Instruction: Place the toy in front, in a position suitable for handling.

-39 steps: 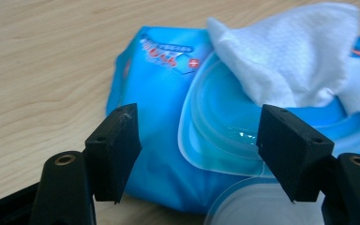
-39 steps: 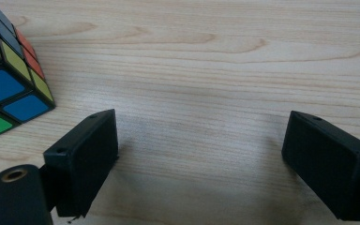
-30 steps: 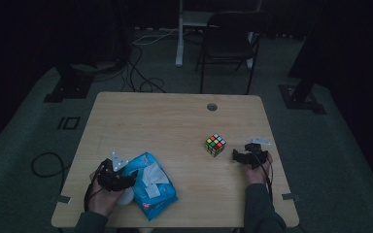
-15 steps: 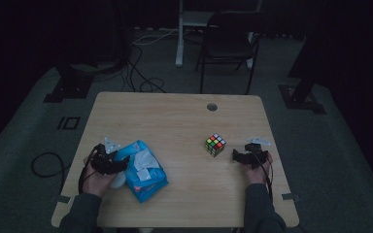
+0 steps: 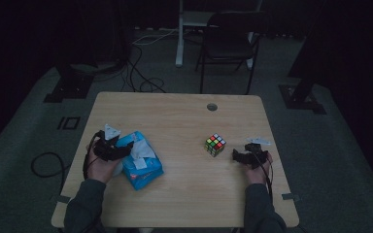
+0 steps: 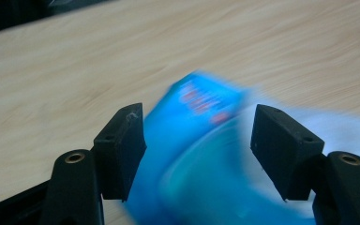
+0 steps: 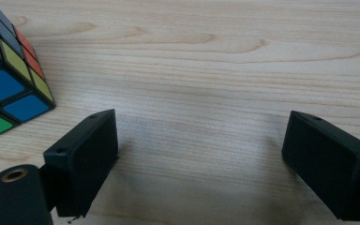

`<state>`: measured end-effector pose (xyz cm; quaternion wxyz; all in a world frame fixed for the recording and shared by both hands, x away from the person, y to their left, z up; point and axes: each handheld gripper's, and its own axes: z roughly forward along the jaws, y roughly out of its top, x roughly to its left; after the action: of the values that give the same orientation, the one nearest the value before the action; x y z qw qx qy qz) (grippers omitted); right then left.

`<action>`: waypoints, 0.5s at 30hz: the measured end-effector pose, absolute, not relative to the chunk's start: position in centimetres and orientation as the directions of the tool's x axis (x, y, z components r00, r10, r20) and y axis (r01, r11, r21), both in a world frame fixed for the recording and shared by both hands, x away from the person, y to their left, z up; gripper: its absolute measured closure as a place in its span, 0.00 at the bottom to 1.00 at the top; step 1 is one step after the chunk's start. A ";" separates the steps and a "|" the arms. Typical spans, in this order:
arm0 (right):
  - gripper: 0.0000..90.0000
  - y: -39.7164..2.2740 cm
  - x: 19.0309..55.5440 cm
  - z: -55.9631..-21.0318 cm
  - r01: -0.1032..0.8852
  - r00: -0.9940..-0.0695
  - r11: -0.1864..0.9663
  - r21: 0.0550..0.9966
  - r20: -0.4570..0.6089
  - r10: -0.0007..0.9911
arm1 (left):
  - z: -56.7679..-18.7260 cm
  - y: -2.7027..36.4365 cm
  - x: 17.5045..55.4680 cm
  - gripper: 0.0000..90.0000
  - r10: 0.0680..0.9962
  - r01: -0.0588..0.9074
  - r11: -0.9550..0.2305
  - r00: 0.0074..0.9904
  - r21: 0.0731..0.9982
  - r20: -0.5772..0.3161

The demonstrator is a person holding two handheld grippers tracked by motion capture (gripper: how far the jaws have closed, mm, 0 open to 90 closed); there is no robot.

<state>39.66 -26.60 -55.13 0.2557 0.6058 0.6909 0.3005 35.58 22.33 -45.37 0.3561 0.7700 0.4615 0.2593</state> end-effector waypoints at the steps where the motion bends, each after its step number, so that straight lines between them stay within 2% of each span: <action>1: 0.12 -26.6 39.7 -55.1 0.683 -0.135 0.086 0.725 0.011 0.991 | -45.1 21.6 35.3 0.42 0.882 0.515 -0.328 0.468 0.792 0.060; 8: 0.12 -26.5 39.6 -55.1 0.682 -0.138 0.086 0.726 0.012 0.990 | -45.0 16.2 33.2 0.58 0.787 0.492 -0.354 0.616 0.795 -0.031; 15: 0.12 -26.5 39.6 -55.1 0.682 -0.139 0.087 0.726 0.011 0.990 | -47.6 12.4 32.0 0.61 0.727 0.518 -0.415 0.683 0.748 -0.069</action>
<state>39.63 -26.53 -55.14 0.2553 0.6045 0.6917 0.3016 32.04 12.38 -47.61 0.3899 0.8304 0.3748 0.1343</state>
